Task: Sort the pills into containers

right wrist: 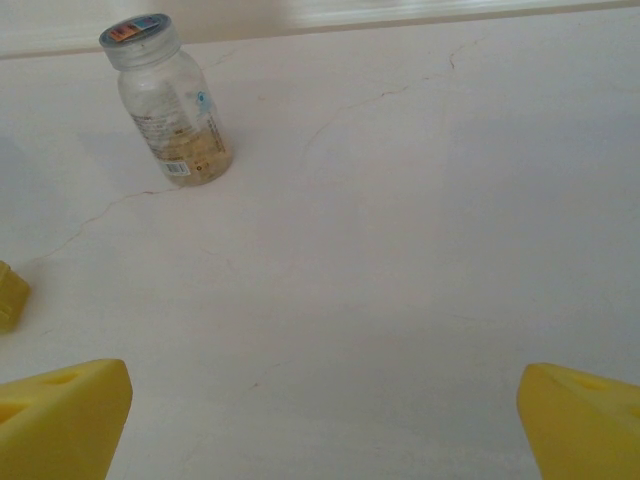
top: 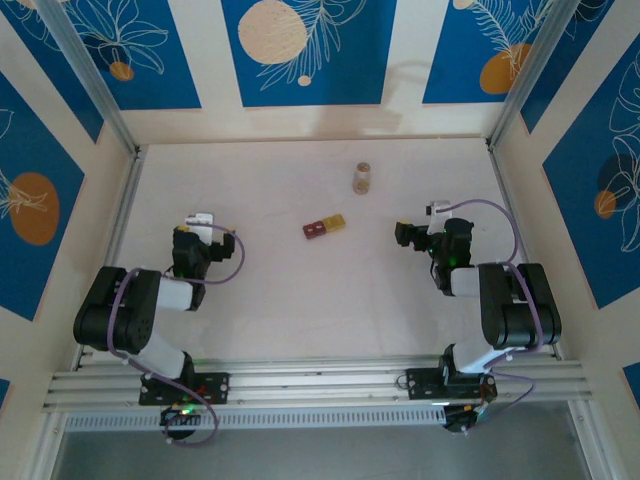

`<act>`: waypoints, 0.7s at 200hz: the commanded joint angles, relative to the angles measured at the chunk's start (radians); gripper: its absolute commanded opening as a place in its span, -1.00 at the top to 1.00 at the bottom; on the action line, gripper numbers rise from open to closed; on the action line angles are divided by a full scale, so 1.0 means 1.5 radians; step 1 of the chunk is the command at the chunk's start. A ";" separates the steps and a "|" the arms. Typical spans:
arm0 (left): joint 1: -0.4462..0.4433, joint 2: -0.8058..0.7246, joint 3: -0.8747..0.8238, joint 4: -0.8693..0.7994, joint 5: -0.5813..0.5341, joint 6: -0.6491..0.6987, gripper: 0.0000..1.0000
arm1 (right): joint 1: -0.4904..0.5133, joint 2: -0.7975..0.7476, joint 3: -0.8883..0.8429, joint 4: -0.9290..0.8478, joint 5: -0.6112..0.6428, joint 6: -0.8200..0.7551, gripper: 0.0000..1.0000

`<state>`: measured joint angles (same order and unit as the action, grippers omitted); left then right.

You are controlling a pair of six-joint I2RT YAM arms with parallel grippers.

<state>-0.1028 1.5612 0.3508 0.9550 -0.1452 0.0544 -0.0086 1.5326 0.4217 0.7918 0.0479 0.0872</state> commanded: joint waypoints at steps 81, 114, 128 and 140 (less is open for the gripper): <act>0.003 0.001 0.009 -0.001 0.016 0.006 -0.99 | -0.001 -0.007 -0.001 0.002 -0.009 0.003 -0.97; 0.003 0.001 0.009 -0.001 0.016 0.006 -0.99 | -0.001 -0.007 -0.001 0.001 -0.009 0.003 -0.97; 0.003 0.002 0.010 -0.001 0.016 0.006 -0.99 | -0.001 -0.007 -0.001 0.002 -0.009 0.004 -0.98; 0.004 0.005 0.019 -0.017 0.022 0.004 -0.99 | -0.001 -0.007 0.000 0.001 -0.009 0.003 -0.98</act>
<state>-0.1028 1.5612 0.3508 0.9550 -0.1379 0.0544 -0.0086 1.5326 0.4217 0.7918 0.0479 0.0872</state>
